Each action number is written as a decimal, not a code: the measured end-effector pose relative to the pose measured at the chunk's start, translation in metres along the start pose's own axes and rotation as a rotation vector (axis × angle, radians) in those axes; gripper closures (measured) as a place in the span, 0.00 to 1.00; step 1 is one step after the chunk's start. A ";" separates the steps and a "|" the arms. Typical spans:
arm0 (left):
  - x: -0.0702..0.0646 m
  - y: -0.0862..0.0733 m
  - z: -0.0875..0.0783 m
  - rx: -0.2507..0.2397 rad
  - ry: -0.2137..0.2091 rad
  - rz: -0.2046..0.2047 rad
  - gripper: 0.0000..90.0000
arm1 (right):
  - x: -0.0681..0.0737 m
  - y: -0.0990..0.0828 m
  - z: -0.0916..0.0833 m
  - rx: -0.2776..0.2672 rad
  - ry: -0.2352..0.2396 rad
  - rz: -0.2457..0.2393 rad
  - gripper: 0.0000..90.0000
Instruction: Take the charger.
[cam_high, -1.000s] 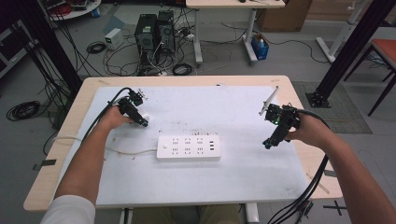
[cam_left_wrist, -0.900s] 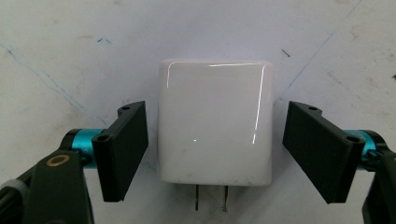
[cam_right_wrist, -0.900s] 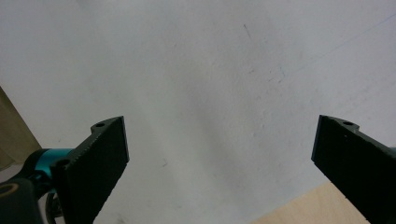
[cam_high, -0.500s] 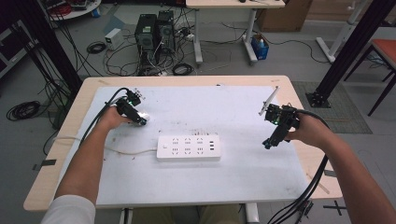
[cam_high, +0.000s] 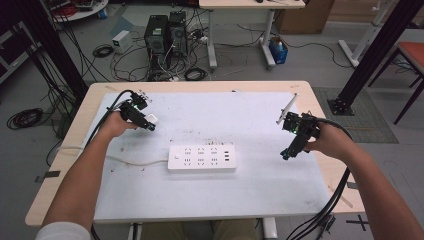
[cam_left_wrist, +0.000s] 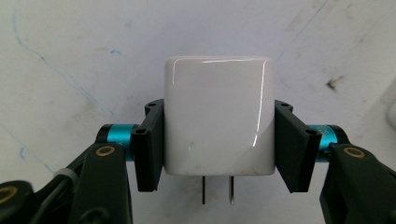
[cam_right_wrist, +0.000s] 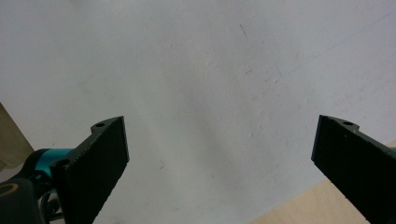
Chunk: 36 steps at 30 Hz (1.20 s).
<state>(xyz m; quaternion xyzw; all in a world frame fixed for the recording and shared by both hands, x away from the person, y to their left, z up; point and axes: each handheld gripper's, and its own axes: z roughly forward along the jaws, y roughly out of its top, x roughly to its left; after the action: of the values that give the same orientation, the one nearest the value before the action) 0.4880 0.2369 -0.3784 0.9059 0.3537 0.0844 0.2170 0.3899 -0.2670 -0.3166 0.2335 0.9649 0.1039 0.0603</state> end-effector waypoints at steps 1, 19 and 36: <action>0.000 0.000 0.000 0.000 0.000 0.000 0.47 | 0.000 0.000 0.000 0.000 0.000 0.000 0.04; -0.080 0.007 -0.093 -0.066 -0.037 0.189 0.47 | 0.022 0.000 -0.011 -0.028 -0.037 -0.027 0.04; -0.138 0.004 -0.123 -0.028 -0.093 0.293 0.47 | 0.039 0.003 -0.012 -0.052 -0.056 -0.049 0.04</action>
<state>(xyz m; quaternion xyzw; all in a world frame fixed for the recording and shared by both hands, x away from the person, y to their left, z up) 0.3514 0.1818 -0.2670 0.9476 0.2061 0.0779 0.2312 0.3546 -0.2486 -0.3067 0.2112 0.9652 0.1208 0.0960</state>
